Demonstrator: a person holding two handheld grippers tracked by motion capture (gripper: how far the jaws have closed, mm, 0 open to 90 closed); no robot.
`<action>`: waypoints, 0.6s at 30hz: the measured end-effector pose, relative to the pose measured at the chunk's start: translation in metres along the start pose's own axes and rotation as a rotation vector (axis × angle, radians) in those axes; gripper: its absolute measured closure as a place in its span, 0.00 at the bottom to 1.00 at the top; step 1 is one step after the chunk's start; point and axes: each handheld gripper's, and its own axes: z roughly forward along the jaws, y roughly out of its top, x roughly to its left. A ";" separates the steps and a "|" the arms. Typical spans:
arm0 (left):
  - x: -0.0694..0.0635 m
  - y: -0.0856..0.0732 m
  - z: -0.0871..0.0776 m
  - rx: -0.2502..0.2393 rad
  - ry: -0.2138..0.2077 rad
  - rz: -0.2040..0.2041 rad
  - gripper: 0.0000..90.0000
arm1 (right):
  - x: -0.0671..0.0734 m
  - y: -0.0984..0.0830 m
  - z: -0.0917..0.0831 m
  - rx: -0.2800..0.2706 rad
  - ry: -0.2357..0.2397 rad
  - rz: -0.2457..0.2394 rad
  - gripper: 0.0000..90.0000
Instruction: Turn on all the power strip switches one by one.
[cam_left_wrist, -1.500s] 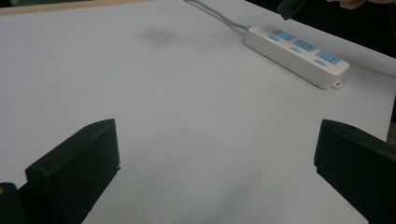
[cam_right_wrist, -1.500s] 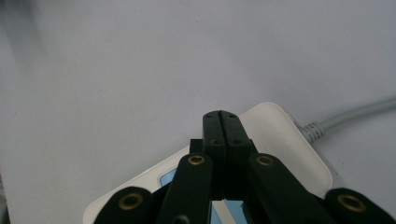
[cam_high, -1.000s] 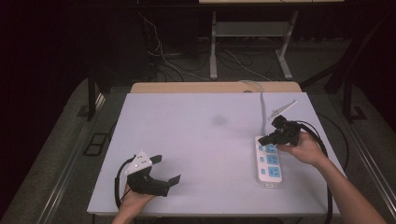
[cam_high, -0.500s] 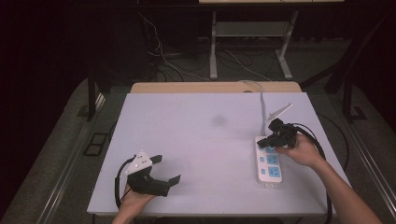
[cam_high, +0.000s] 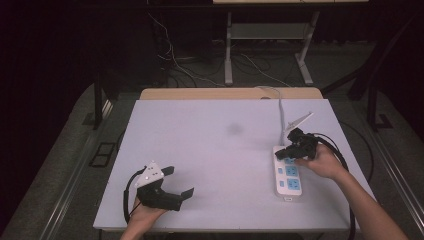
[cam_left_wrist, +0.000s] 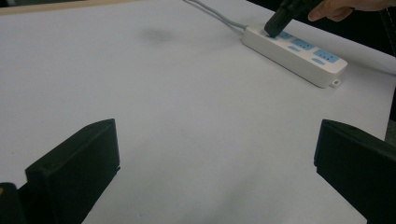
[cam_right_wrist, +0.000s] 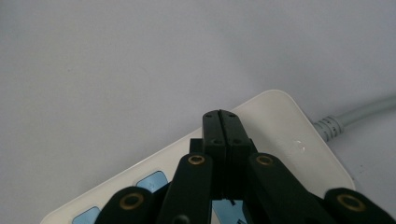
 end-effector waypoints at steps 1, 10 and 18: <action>0.000 0.000 0.000 0.002 -0.002 0.000 0.00 | 0.001 0.000 0.001 0.000 -0.004 -0.003 1.00; 0.000 0.000 0.001 0.005 -0.003 0.001 0.00 | 0.002 0.000 0.001 0.001 -0.011 -0.013 1.00; 0.000 0.000 0.000 0.002 -0.001 -0.003 0.00 | 0.002 0.001 0.001 0.011 -0.012 -0.010 1.00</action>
